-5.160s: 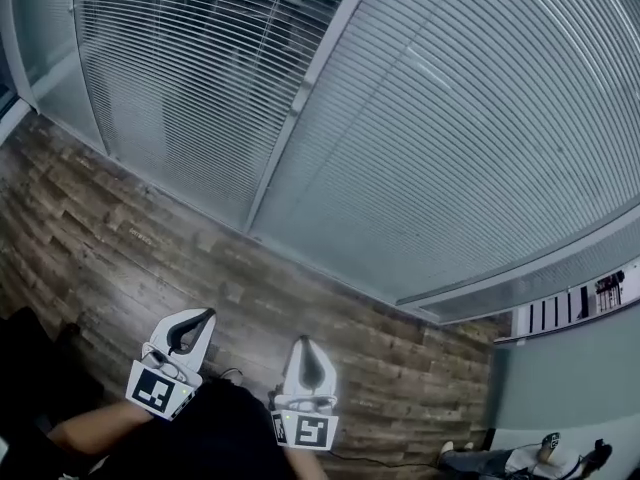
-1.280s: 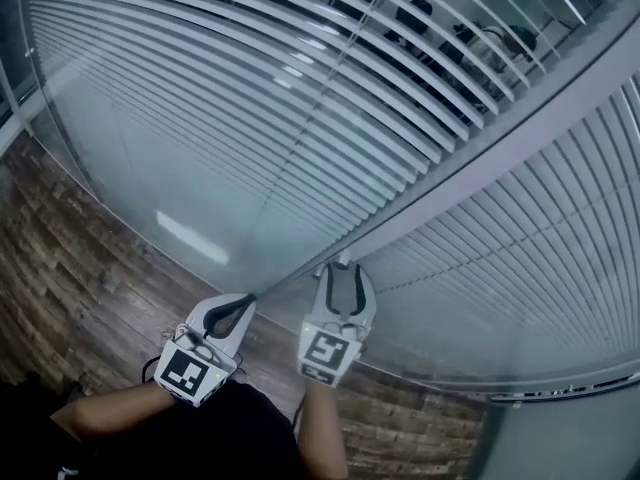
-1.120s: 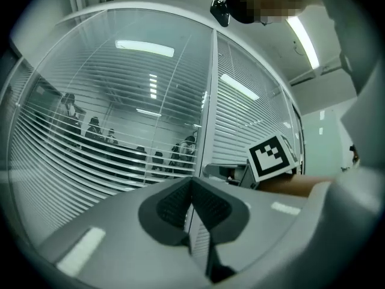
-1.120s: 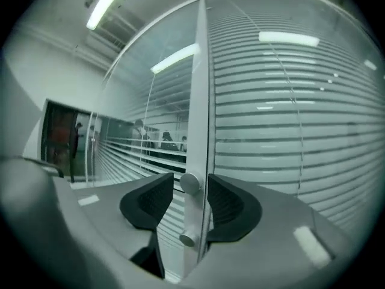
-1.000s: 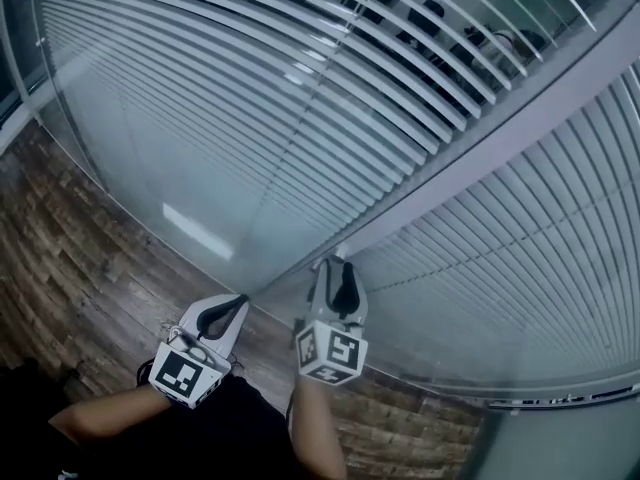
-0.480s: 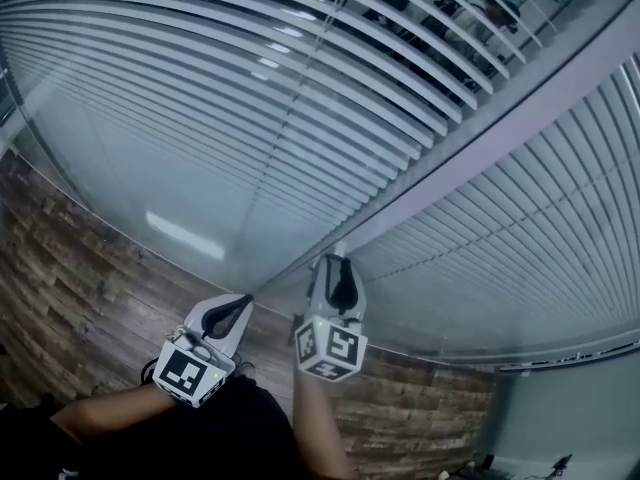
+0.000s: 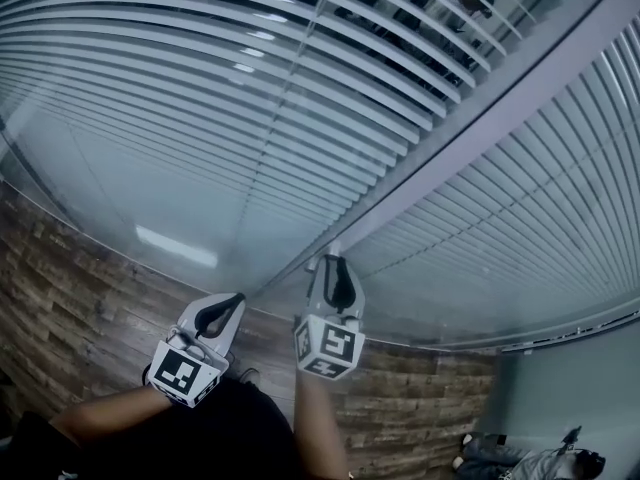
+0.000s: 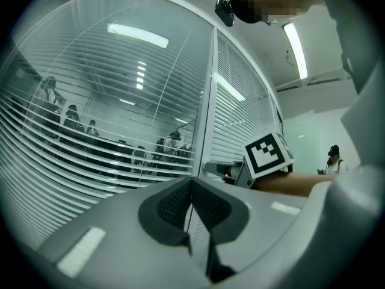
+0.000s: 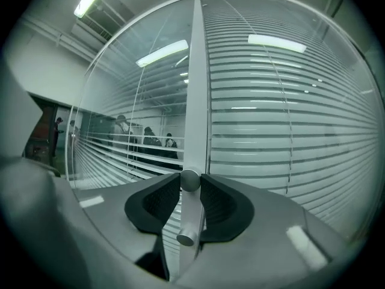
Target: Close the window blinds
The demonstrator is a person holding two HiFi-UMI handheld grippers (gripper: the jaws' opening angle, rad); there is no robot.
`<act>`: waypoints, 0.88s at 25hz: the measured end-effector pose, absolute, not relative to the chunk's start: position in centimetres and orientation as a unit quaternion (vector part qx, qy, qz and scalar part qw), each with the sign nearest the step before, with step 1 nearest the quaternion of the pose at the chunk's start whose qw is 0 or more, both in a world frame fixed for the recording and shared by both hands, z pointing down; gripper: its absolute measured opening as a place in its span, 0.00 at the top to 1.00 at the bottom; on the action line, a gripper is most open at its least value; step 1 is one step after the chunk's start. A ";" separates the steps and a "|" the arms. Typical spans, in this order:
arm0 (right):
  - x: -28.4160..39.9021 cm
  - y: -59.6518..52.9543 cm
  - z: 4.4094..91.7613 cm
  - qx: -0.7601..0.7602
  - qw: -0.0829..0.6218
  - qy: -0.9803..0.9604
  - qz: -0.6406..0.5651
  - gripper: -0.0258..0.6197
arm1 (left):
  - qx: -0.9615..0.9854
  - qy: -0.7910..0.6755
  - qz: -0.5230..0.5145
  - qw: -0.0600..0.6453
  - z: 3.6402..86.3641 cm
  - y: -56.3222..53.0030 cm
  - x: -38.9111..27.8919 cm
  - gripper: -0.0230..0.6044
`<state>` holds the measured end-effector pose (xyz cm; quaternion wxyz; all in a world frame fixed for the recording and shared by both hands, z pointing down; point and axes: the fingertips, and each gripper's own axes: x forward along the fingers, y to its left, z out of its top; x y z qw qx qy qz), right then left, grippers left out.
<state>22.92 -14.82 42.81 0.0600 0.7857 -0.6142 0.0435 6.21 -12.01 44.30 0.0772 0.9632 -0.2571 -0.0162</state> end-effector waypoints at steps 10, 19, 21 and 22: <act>21.4 -13.8 43.4 0.746 0.318 -0.574 -0.114 0.80 | 0.964 -0.253 -0.021 0.081 44.8 -10.0 5.7 0.96; 21.8 -14.4 43.6 0.693 0.451 -0.520 -0.215 0.80 | 0.960 -0.265 -0.011 0.093 45.8 -9.8 6.6 0.96; 22.3 -14.6 43.5 0.726 0.349 -0.572 -0.154 0.80 | 0.959 -0.267 -0.011 0.093 45.8 -9.9 6.9 0.96; 22.5 -14.3 43.3 0.745 0.264 -0.604 -0.099 0.79 | 0.959 -0.269 -0.014 0.092 45.6 -9.8 6.9 0.96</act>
